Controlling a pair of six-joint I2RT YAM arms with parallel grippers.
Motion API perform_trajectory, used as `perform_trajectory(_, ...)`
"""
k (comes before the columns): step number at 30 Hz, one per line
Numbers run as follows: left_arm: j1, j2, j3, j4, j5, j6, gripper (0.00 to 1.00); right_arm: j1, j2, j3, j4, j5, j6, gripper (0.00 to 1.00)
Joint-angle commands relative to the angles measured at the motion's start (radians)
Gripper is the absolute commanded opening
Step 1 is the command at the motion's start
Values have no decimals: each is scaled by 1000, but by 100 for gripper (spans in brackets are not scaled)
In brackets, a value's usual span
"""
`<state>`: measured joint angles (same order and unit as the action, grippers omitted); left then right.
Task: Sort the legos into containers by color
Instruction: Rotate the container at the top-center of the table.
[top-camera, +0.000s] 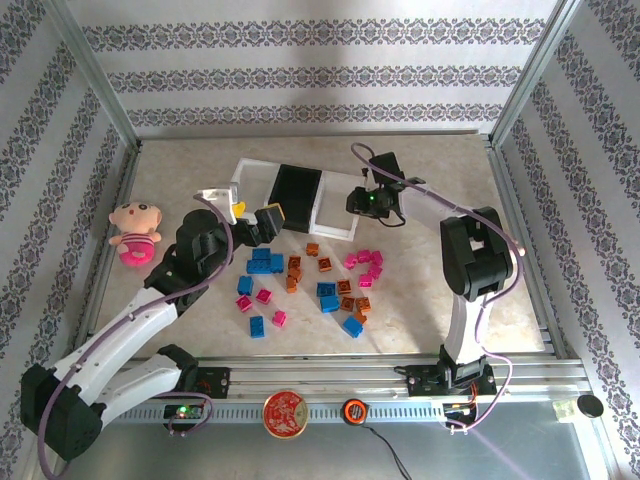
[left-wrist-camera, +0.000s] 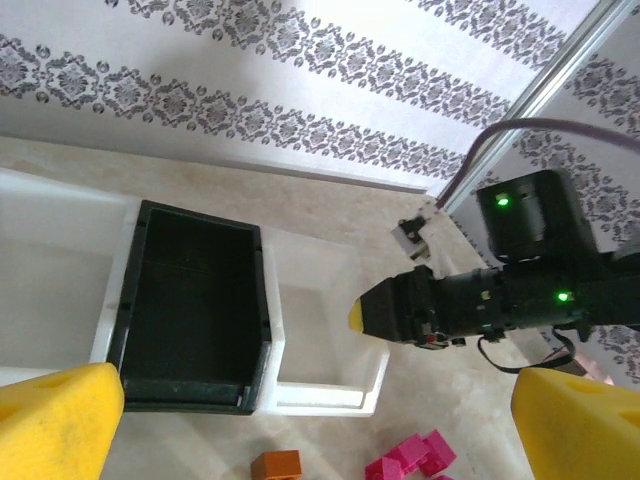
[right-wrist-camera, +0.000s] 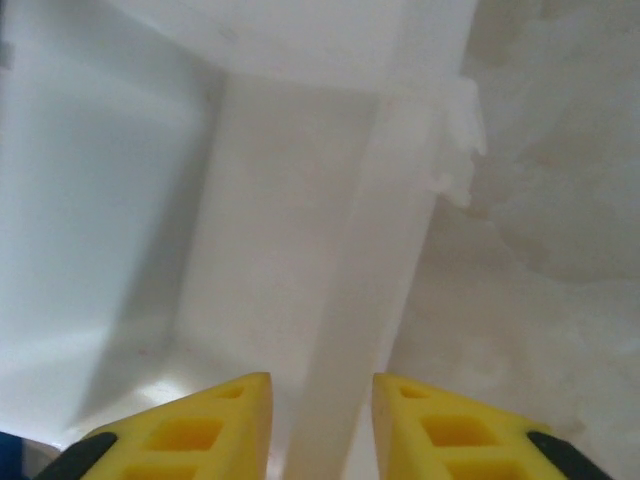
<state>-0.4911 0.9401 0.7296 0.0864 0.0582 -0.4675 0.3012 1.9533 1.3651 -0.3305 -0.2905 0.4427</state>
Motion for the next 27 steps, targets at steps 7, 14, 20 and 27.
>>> perform_trajectory(7, -1, -13, -40, 64, 119, -57, 100, -66, 23, 127, -154, -35, -131, 17)
perform_trajectory(14, -1, 9, -84, 133, 207, -79, 100, -95, 102, 315, -319, -105, -266, 9)
perform_trajectory(20, 0, 20, -94, 101, 170, -102, 100, -94, 114, 310, -283, -53, -215, 8)
perform_trajectory(27, -1, 3, -132, 124, 128, -104, 100, -82, 76, 209, -197, 7, -138, 19)
